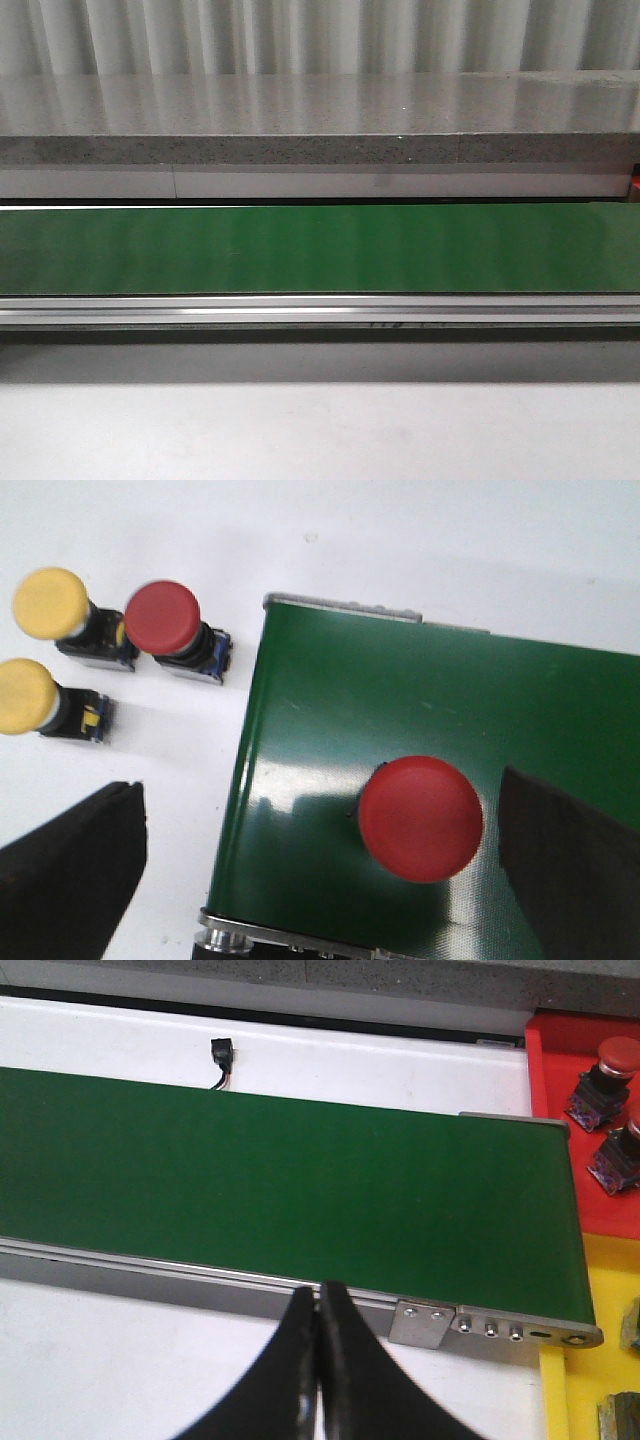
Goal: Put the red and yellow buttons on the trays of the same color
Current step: 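Grasp a red push-button from the table with the left gripper, then lower the red button onto the belt start and open the left gripper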
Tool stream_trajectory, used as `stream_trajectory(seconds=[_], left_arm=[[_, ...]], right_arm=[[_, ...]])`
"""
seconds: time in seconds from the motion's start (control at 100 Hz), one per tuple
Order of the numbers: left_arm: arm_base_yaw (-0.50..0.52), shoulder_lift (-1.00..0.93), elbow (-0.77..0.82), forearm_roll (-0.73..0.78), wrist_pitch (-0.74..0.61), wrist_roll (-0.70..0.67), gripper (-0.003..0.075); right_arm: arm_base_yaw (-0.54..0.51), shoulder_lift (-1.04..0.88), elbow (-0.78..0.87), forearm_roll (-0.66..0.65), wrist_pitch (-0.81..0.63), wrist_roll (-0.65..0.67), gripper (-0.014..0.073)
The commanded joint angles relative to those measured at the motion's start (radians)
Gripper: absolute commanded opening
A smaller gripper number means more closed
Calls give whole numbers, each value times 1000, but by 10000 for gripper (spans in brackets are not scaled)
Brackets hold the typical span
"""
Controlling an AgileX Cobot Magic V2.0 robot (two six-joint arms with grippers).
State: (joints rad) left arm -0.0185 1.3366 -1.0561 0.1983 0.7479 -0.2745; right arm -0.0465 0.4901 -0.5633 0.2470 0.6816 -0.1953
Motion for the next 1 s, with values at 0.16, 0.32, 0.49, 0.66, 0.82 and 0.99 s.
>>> stream_trajectory(seconds=[0.16, 0.32, 0.49, 0.66, 0.82, 0.99], left_arm=[[29, -96, -31, 105, -36, -58, 679], [144, -63, -31, 77, -36, -60, 679], [260, 5, -23, 35, -59, -69, 679], [337, 98, -22, 32, -76, -69, 679], [388, 177, -31, 31, -100, -69, 679], [398, 249, -75, 26, -112, -69, 679]], right_arm=[[3, 0, -25, 3, -61, -7, -67], [3, 0, -25, 3, -61, -7, -67], [3, 0, -25, 3, -61, -7, -67], [3, 0, -25, 3, -61, -7, -67], [3, 0, -25, 3, -61, -7, -67], [3, 0, -25, 3, -61, -7, -67]])
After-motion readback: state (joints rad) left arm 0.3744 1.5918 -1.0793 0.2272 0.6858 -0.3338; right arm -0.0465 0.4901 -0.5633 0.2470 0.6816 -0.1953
